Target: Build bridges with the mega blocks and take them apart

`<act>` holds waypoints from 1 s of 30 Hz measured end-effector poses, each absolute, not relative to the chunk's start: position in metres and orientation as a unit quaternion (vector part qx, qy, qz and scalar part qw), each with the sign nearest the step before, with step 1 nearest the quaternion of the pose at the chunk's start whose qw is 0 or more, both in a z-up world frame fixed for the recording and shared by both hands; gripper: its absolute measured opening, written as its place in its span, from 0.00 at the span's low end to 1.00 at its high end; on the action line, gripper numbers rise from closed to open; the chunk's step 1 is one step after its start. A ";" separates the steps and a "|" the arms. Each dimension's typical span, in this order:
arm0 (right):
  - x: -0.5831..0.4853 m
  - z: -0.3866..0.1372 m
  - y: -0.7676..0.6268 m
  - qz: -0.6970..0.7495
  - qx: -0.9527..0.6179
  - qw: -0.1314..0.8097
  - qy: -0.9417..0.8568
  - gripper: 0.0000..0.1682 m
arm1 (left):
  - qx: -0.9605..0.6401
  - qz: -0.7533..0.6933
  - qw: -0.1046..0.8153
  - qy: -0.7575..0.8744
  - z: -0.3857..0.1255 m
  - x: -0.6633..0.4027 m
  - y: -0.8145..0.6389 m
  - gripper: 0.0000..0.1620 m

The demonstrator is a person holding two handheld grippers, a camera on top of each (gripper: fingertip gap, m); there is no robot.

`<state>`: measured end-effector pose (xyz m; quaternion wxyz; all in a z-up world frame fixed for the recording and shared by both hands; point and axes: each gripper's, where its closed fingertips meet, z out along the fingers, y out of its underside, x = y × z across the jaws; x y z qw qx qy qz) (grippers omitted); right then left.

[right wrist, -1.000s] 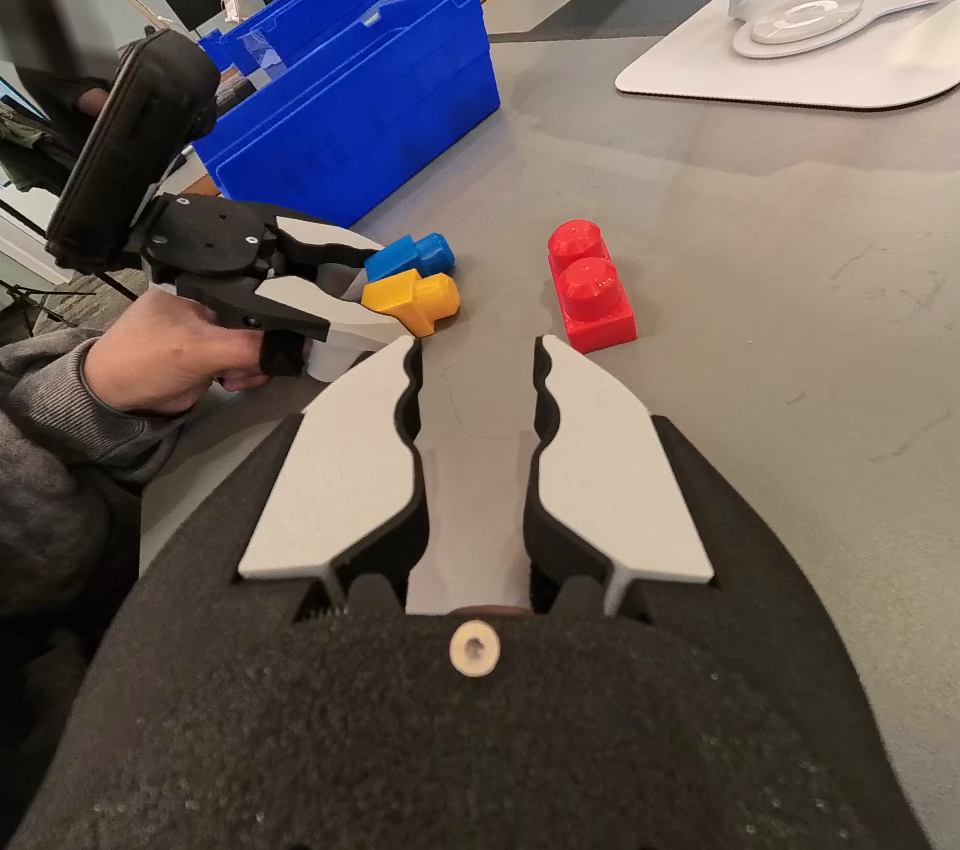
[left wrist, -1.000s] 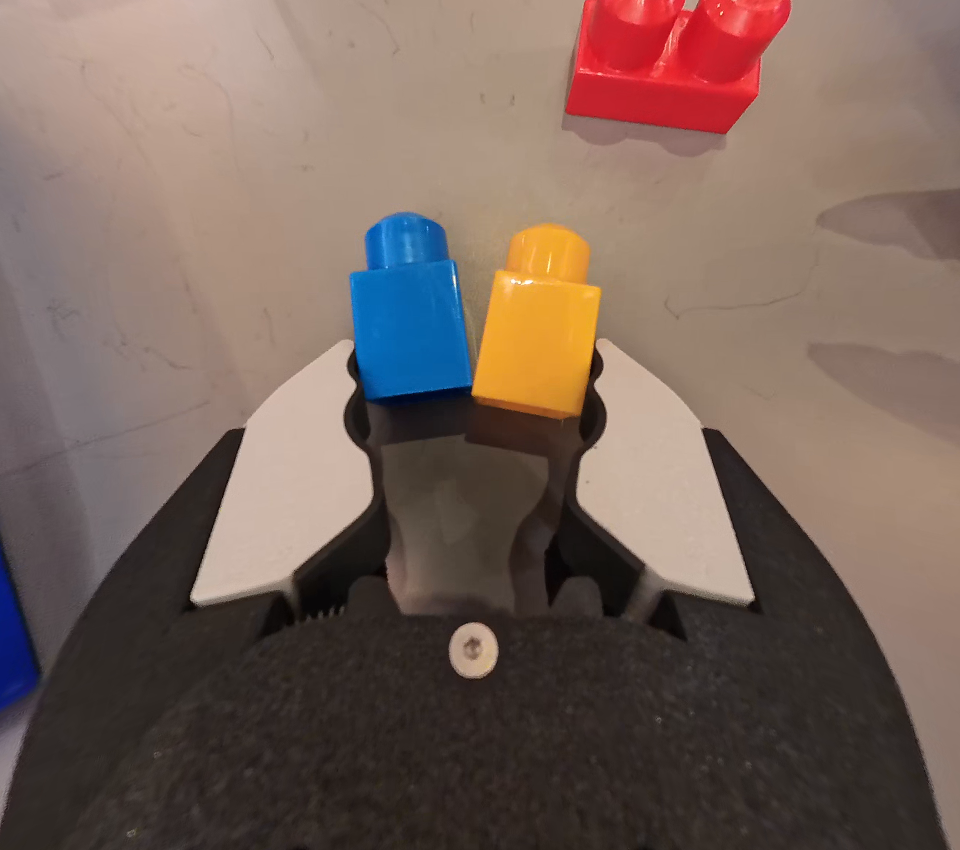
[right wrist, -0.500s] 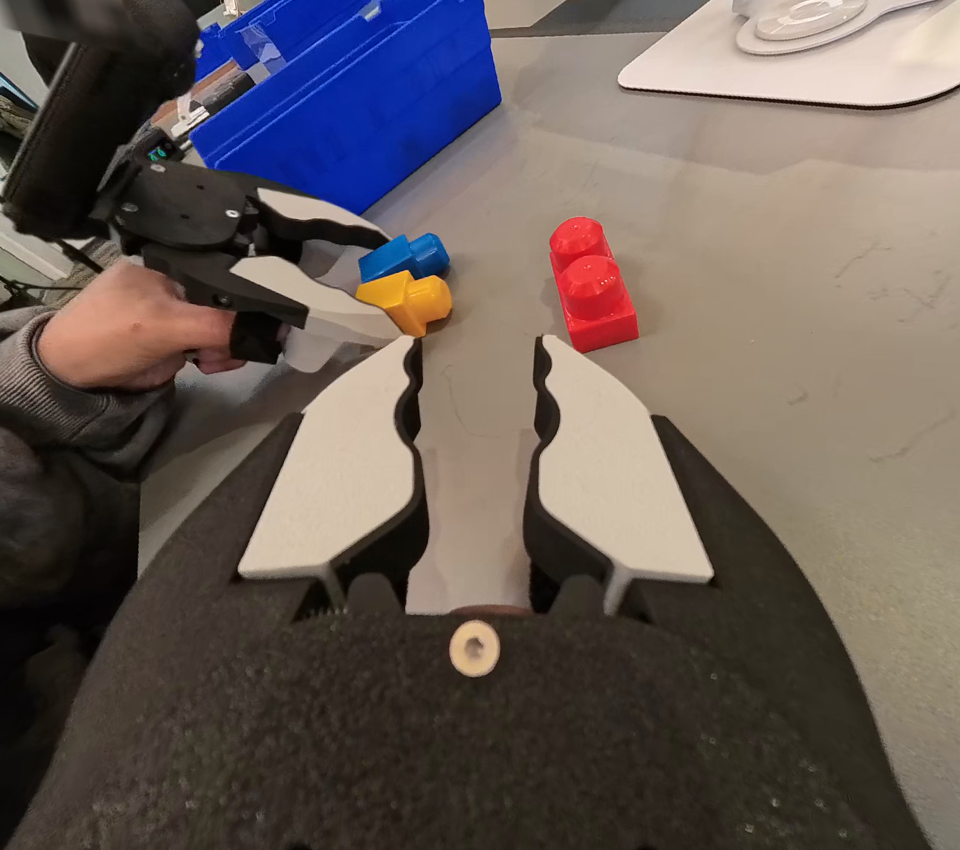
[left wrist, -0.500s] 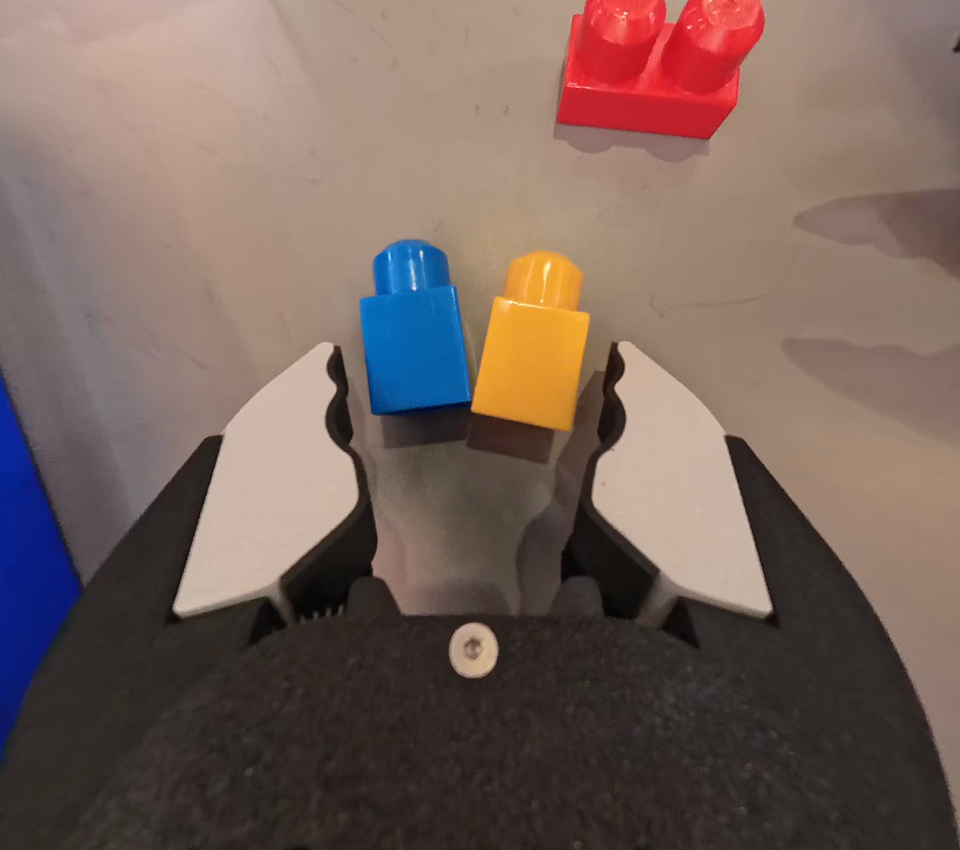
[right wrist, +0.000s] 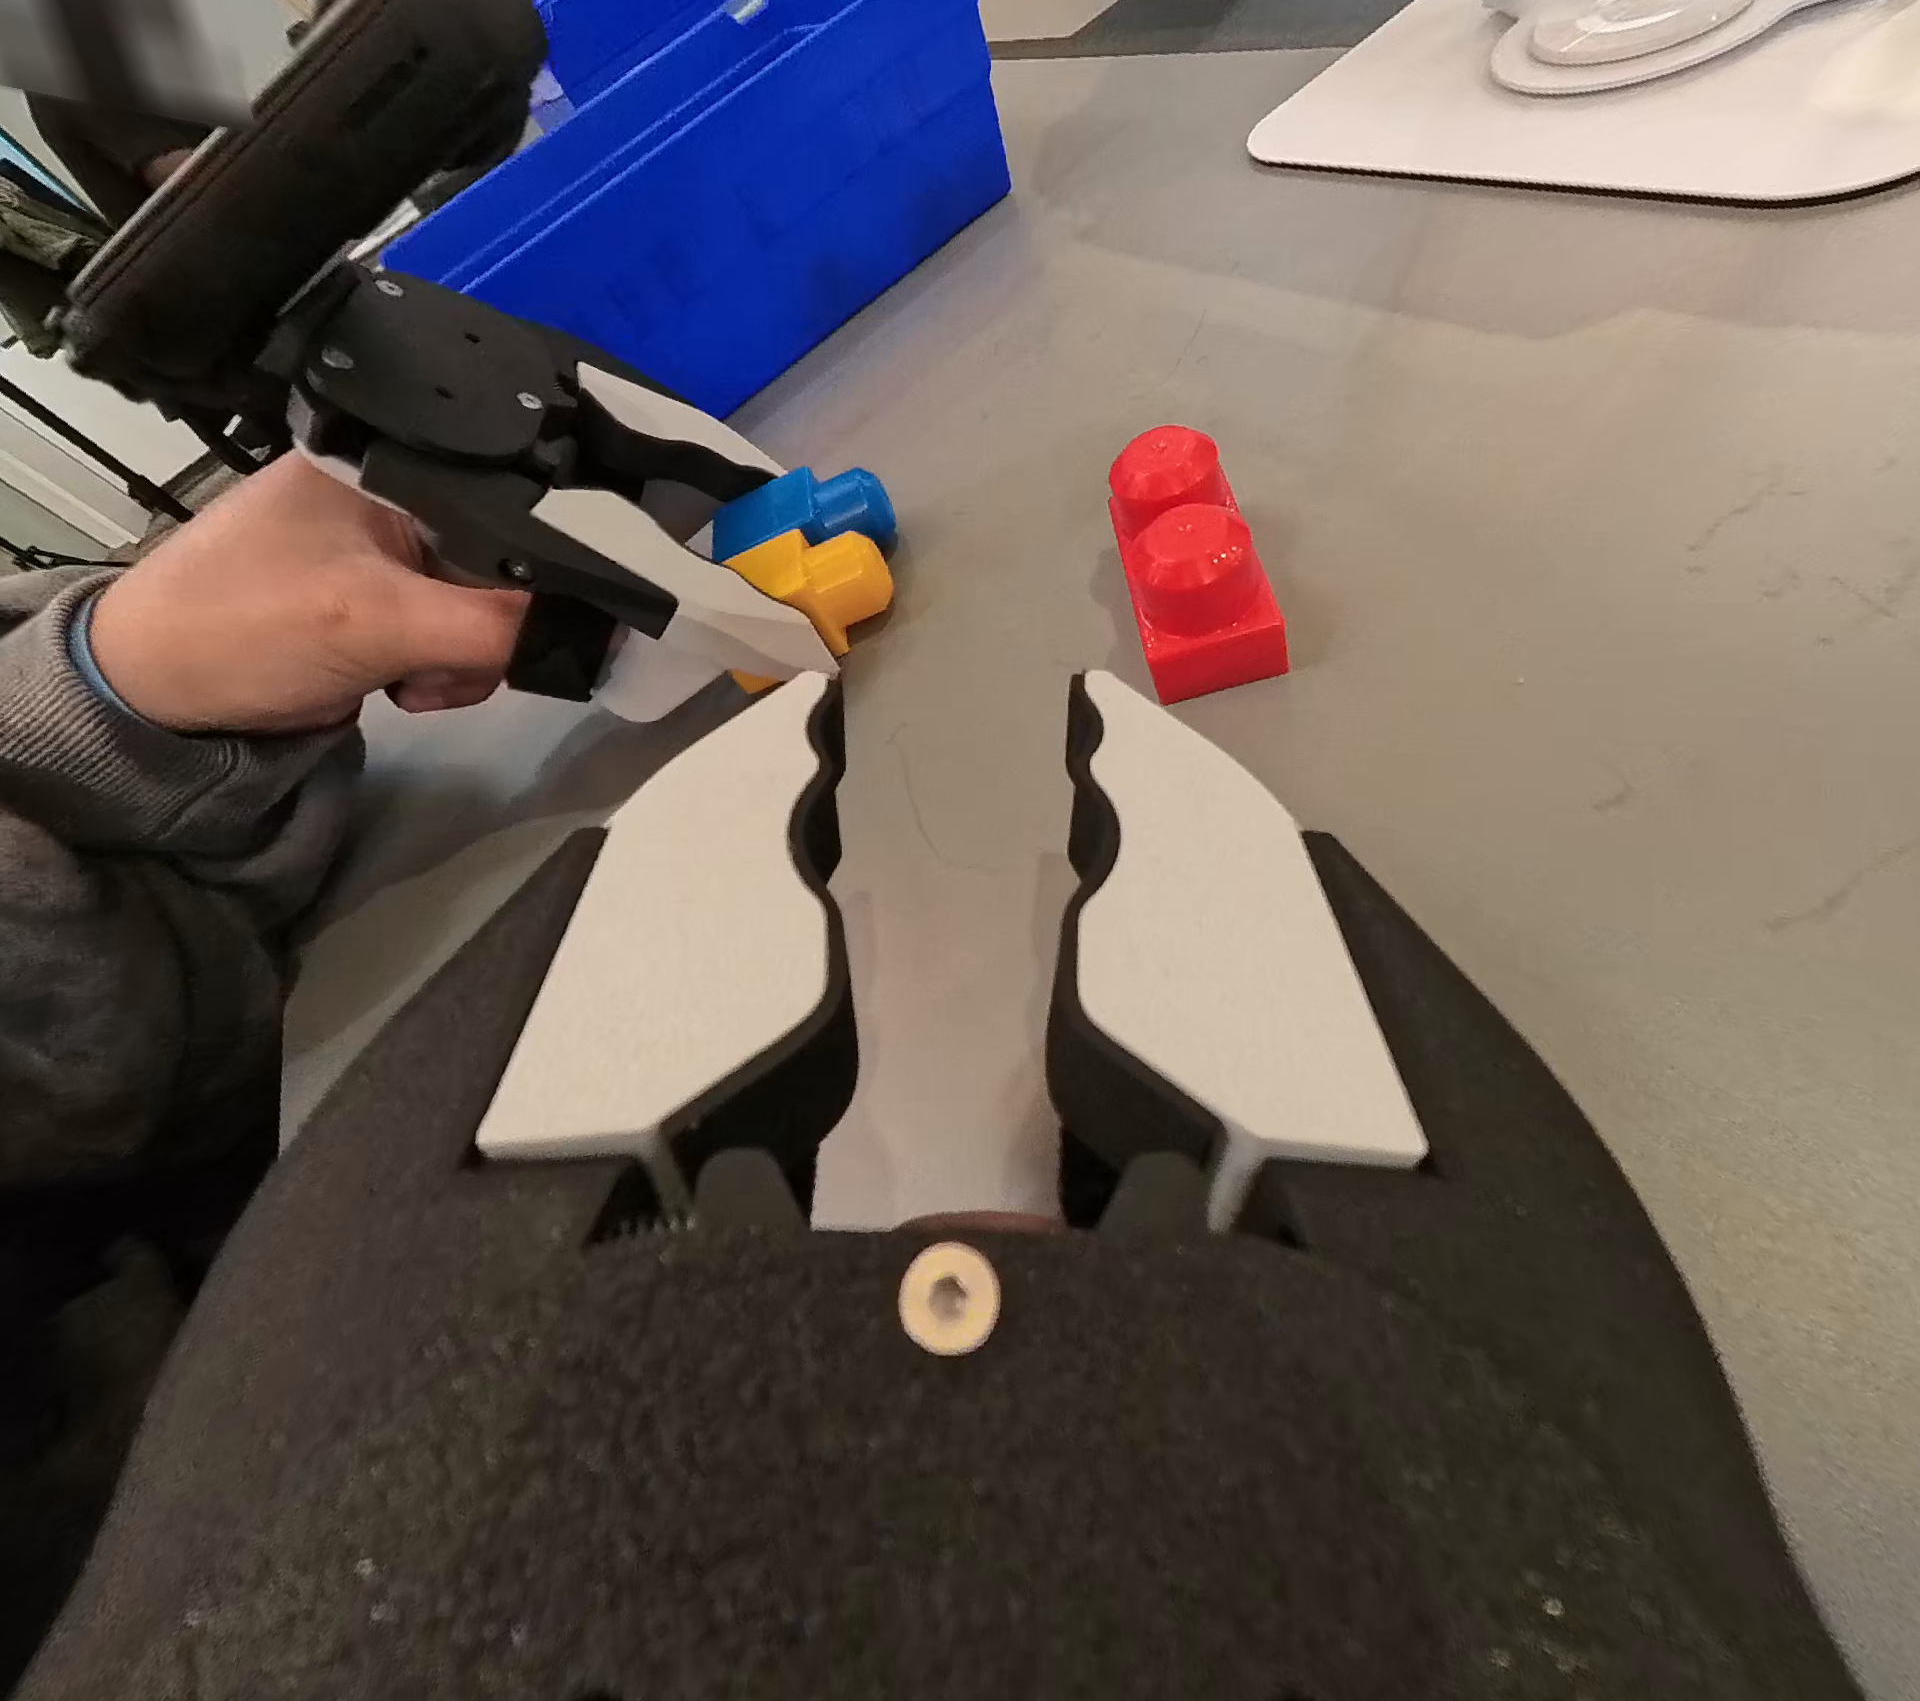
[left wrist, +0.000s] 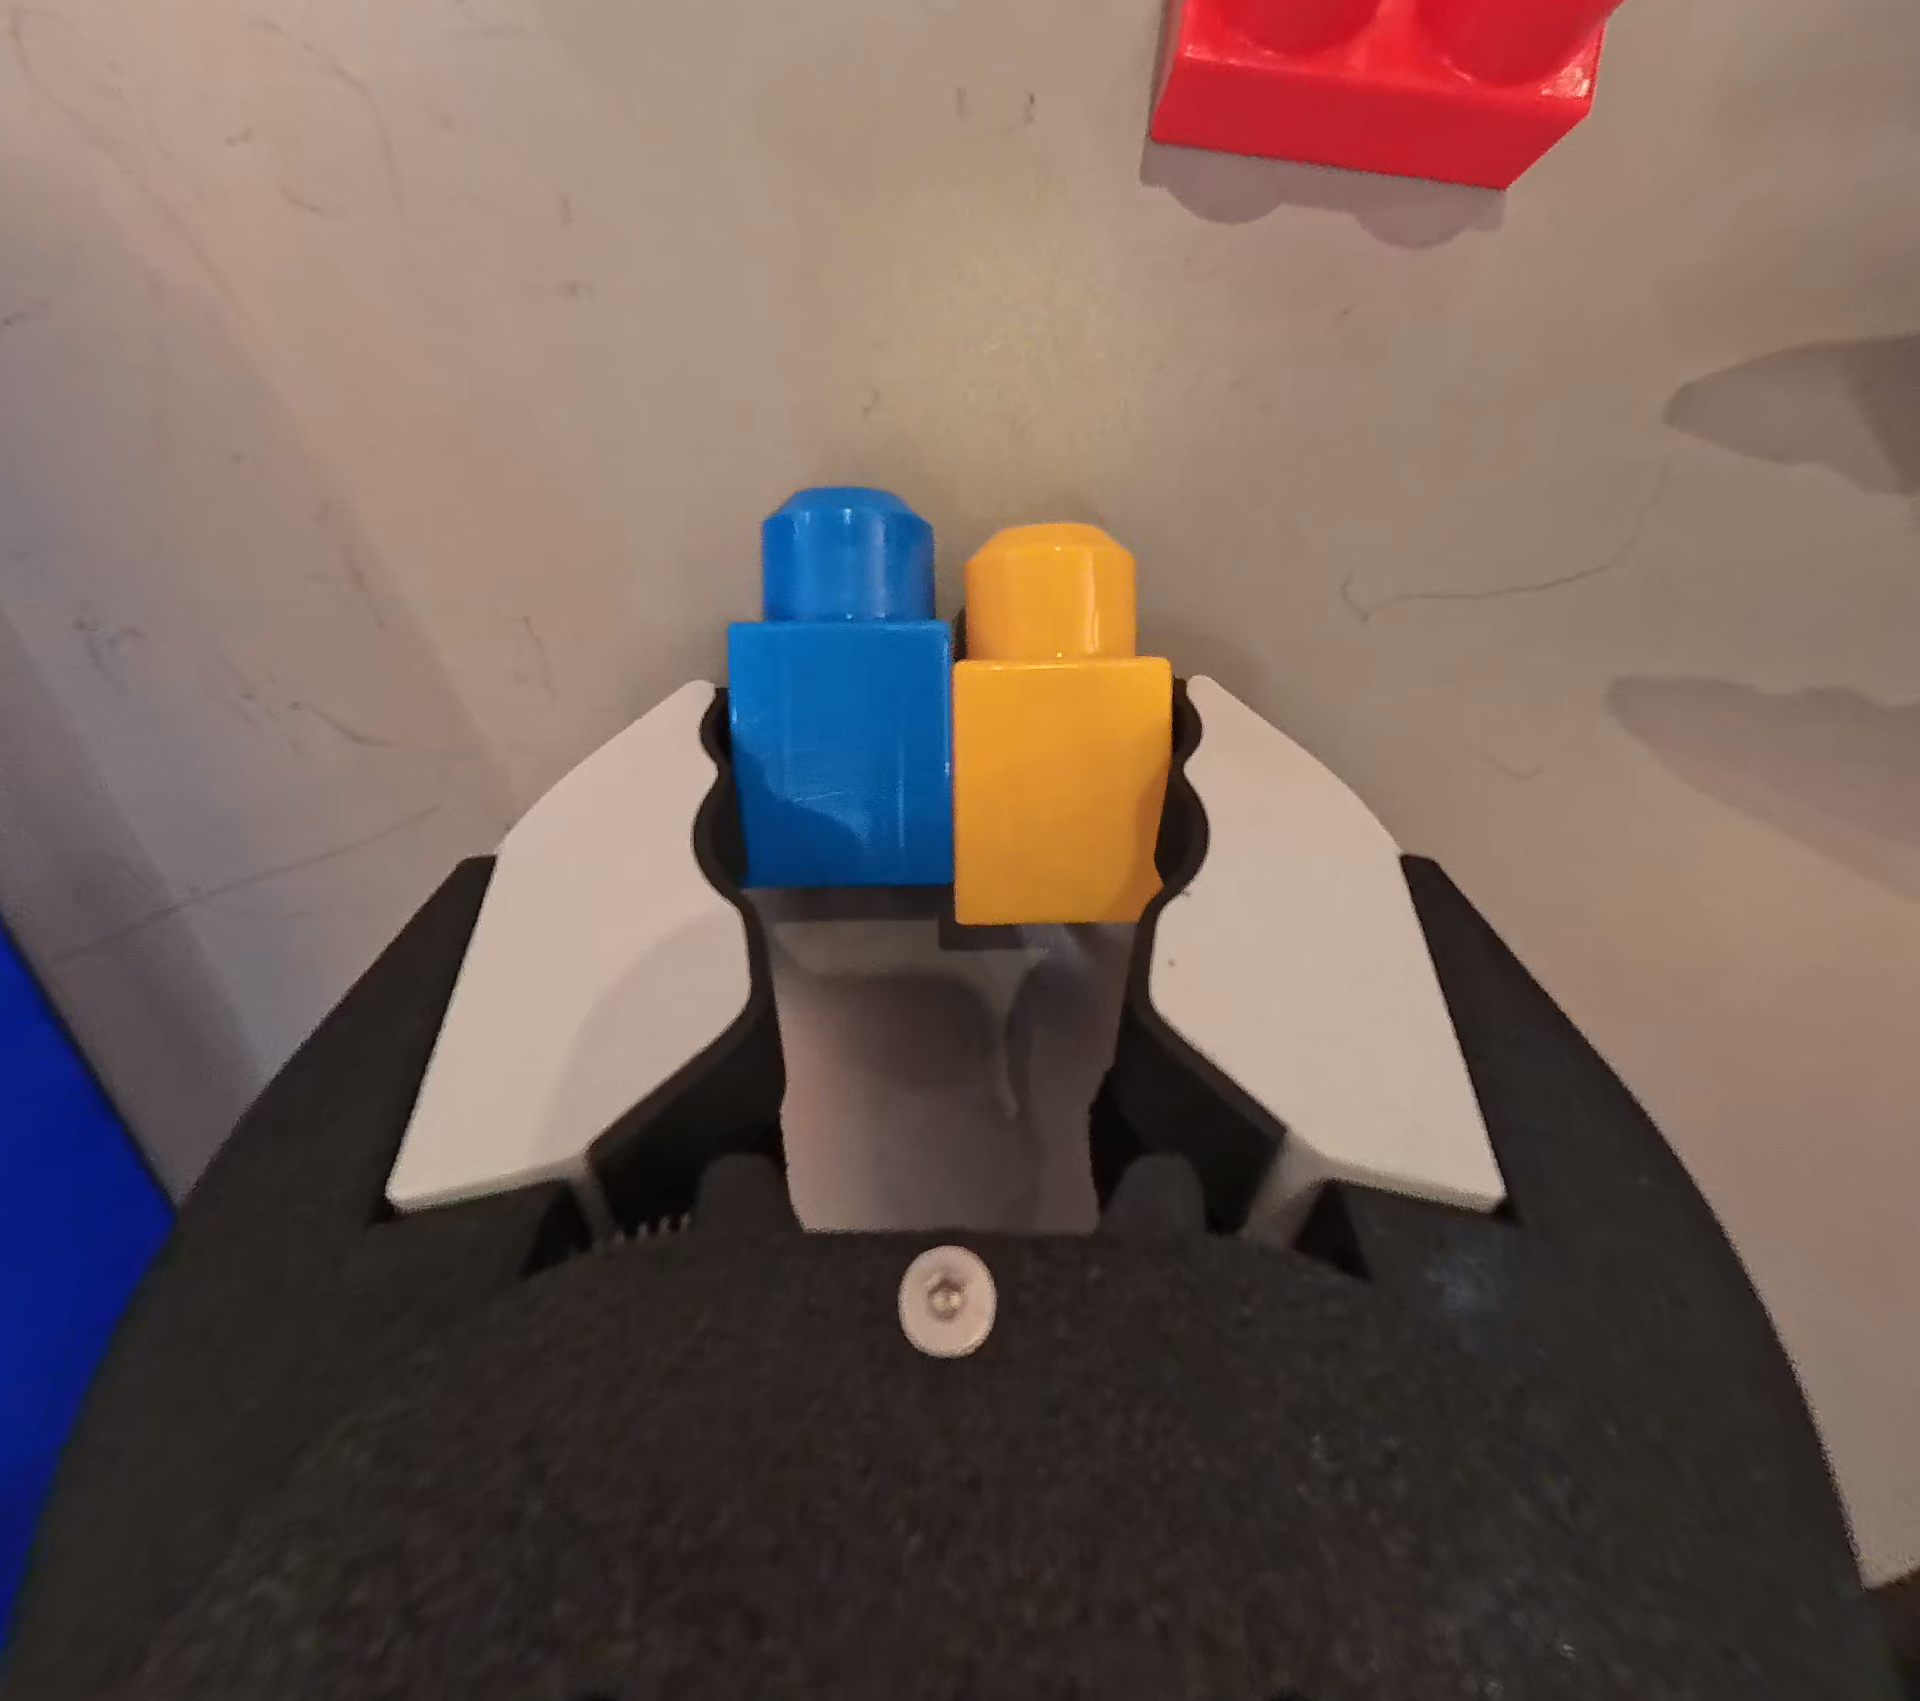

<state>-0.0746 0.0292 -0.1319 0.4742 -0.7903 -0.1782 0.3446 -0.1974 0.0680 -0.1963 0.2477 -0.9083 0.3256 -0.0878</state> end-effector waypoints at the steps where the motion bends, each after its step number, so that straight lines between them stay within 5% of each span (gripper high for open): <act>1: -0.074 -0.132 0.029 0.345 -0.790 0.474 -0.178 0.24 | -0.906 -0.086 0.255 0.327 -0.195 -0.198 0.068 0.48; 30: -0.074 -0.133 0.030 0.346 -0.792 0.471 -0.177 0.24 | -0.898 -0.069 0.273 0.339 -0.195 -0.212 0.055 0.48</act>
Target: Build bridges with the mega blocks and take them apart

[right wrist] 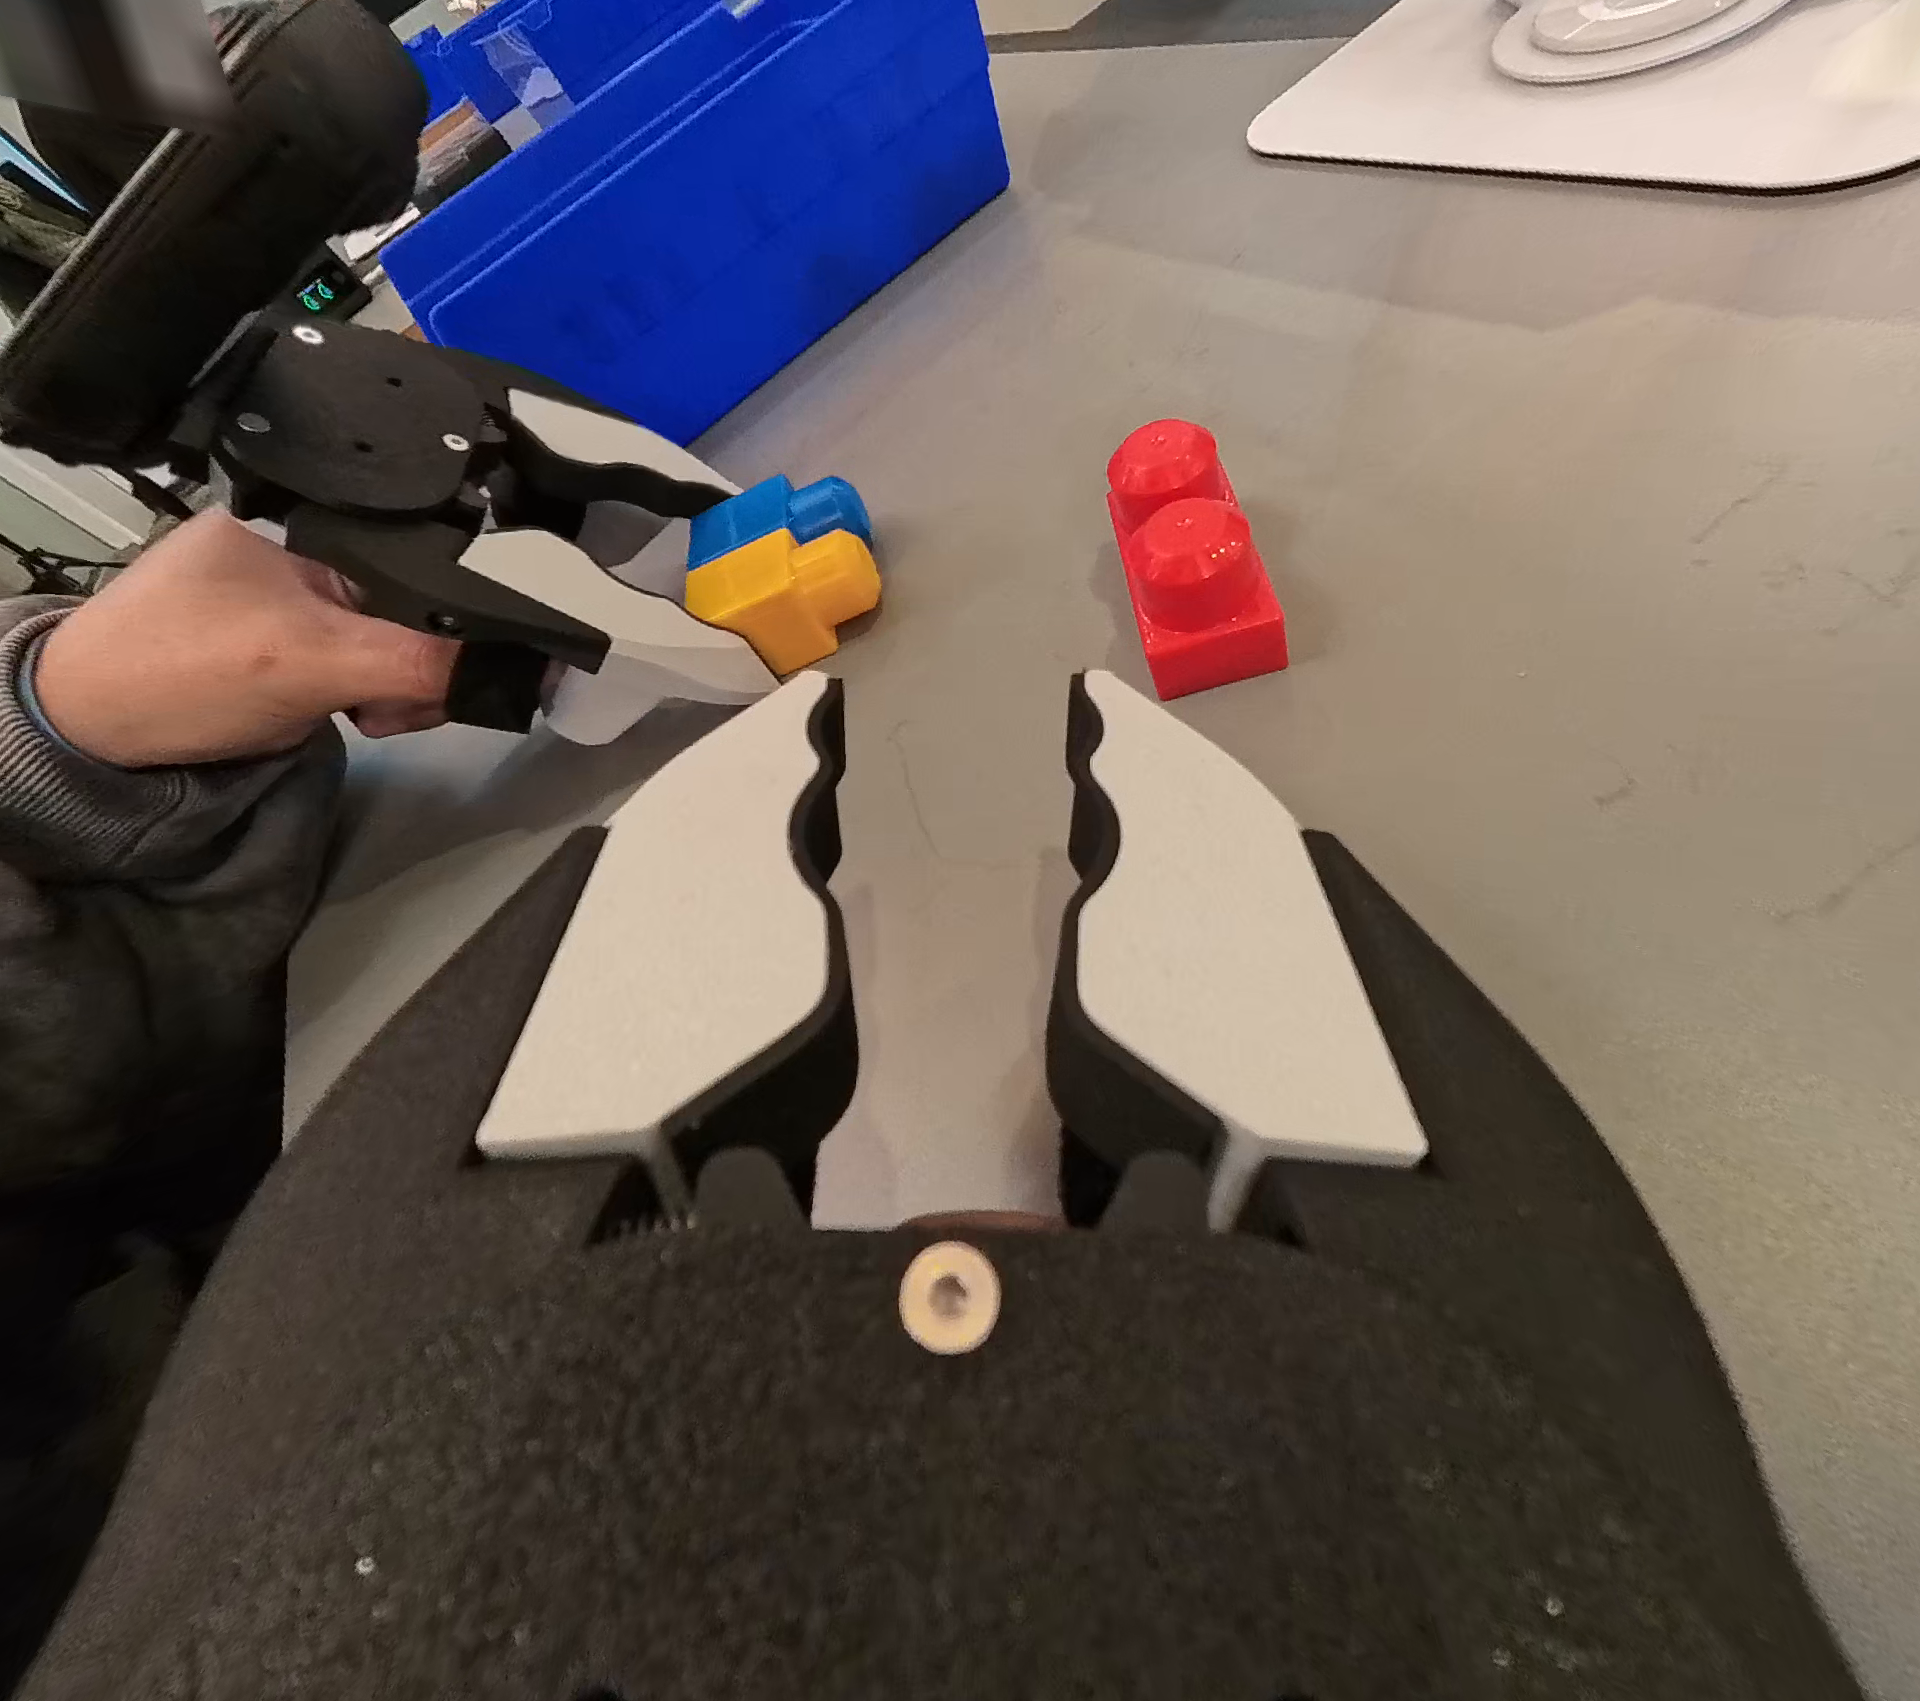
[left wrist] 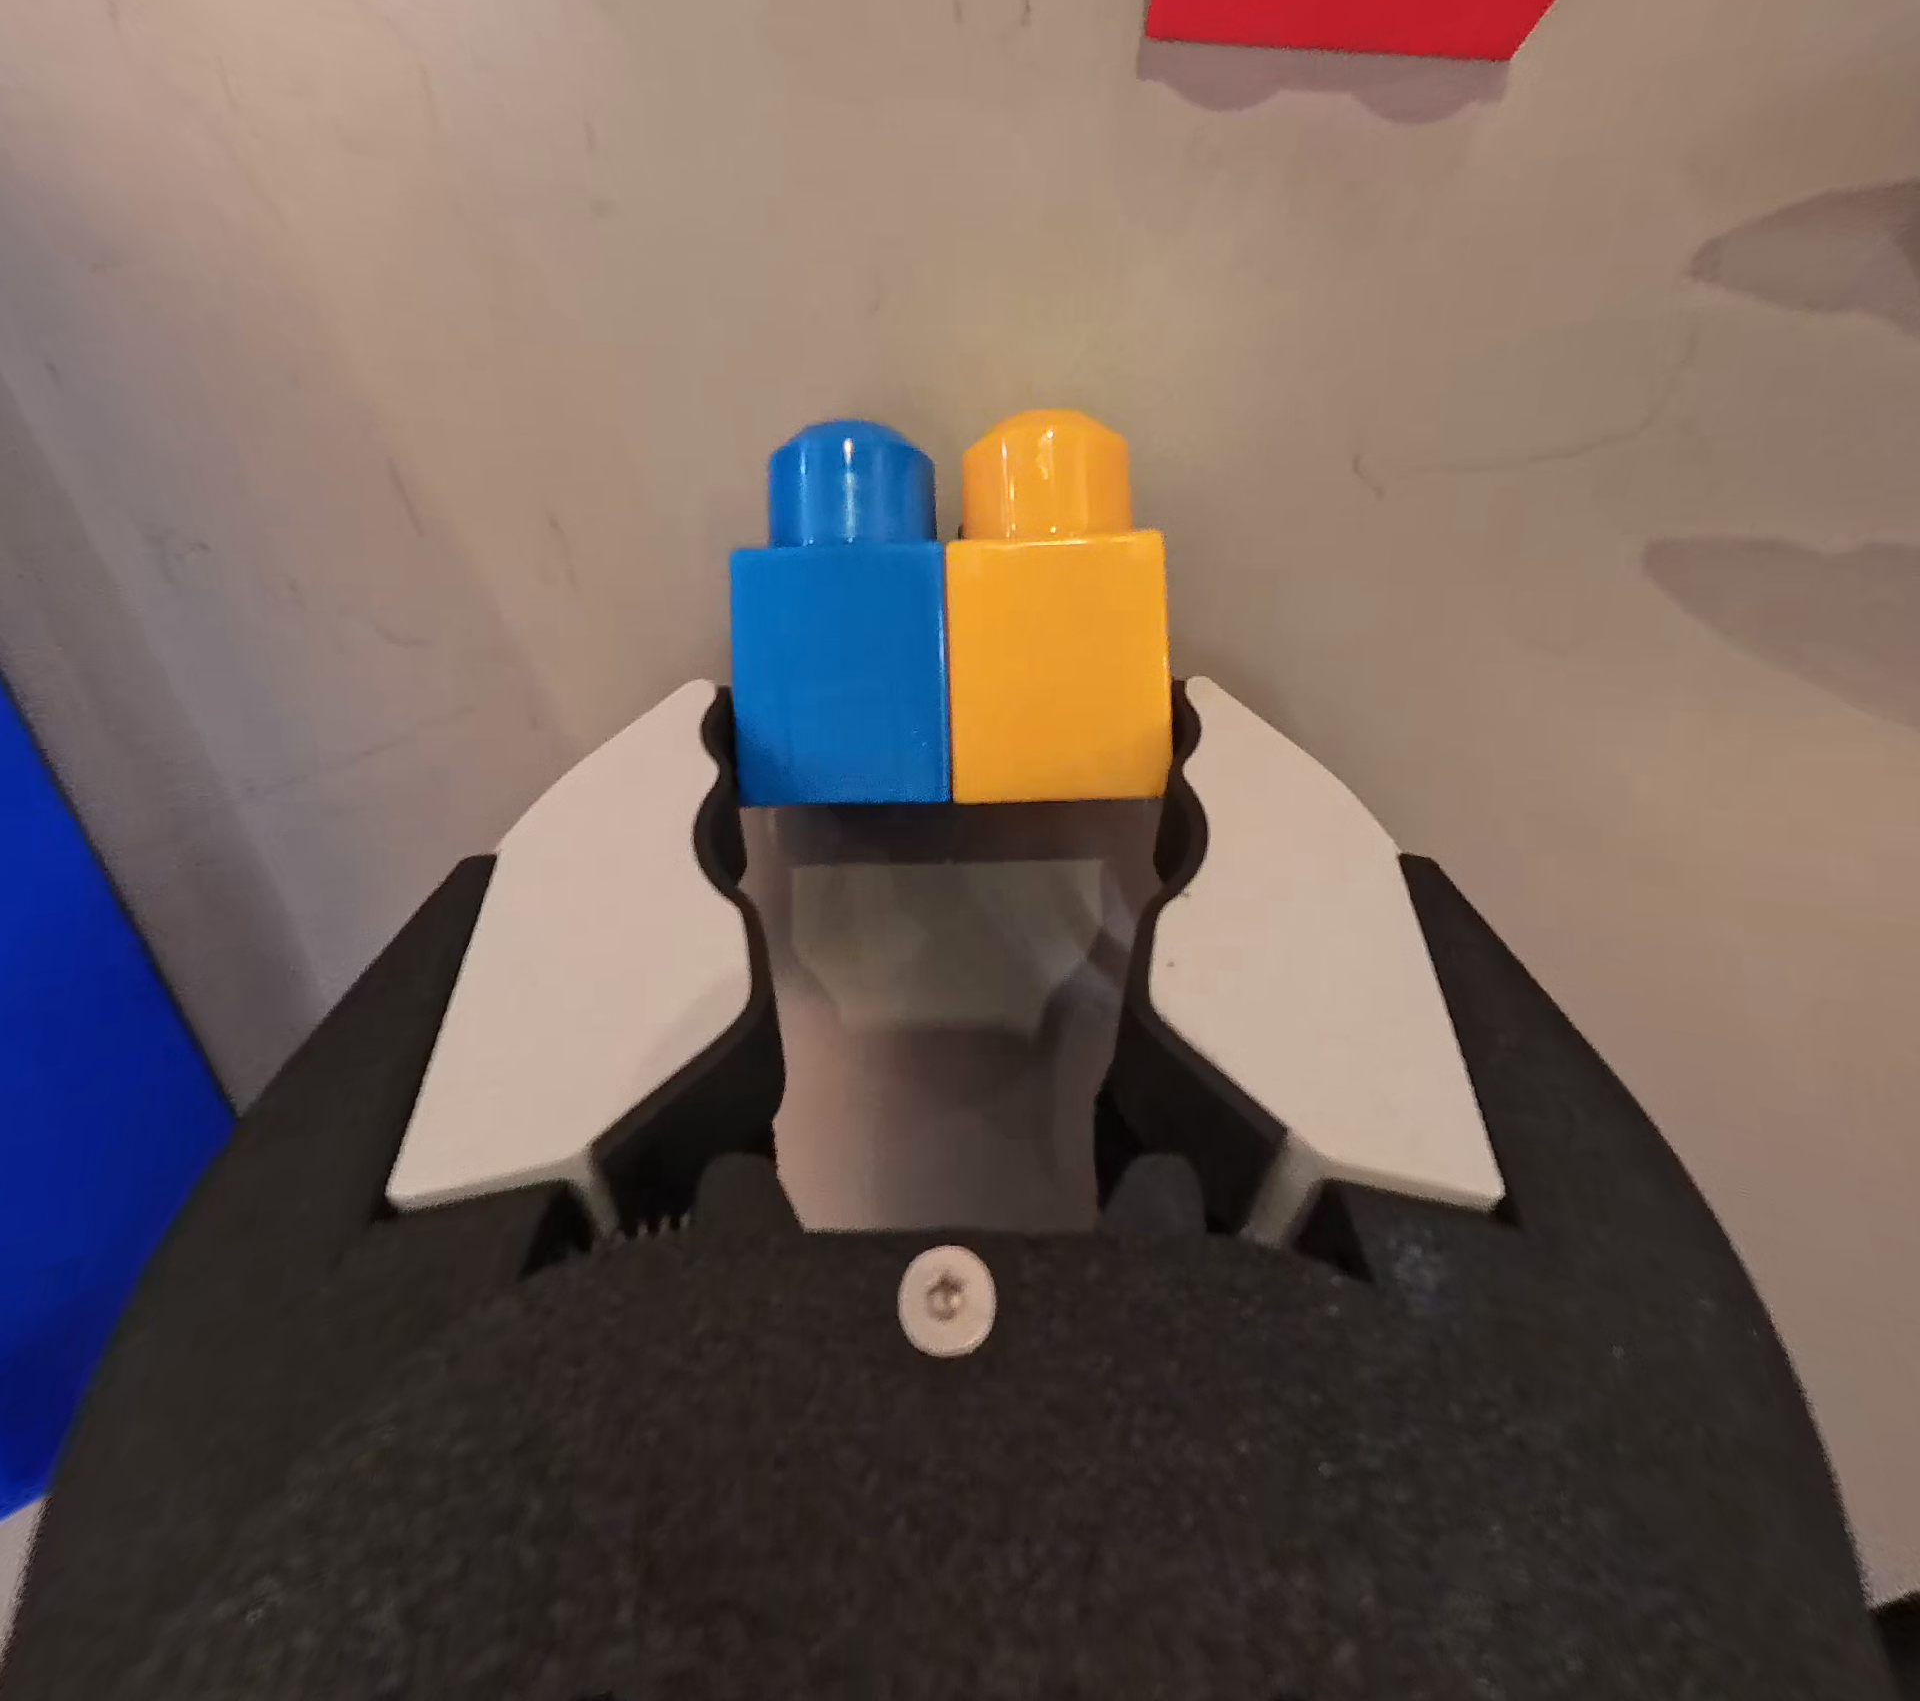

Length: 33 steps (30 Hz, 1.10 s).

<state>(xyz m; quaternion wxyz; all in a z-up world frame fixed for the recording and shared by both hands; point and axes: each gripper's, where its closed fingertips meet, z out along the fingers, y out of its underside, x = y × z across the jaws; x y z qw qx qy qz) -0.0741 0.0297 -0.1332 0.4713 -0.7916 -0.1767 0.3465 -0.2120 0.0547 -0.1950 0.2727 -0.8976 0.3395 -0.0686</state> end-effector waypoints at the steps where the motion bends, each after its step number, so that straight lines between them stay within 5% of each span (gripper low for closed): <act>1: -0.074 -0.133 0.030 0.347 -0.792 0.471 -0.177 0.24 | -0.897 -0.065 0.273 0.341 -0.195 -0.212 0.055 0.48; 14: -0.076 -0.134 0.029 0.348 -0.793 0.467 -0.181 0.24 | -0.918 -0.062 0.221 0.323 -0.194 -0.207 0.062 0.56; 25: -0.078 -0.134 0.028 0.346 -0.793 0.466 -0.187 0.24 | -0.928 -0.058 0.185 0.319 -0.198 -0.206 0.061 0.47; 33: -0.076 -0.134 0.028 0.343 -0.793 0.469 -0.185 0.24 | -0.898 -0.079 0.257 0.348 -0.187 -0.202 0.066 0.46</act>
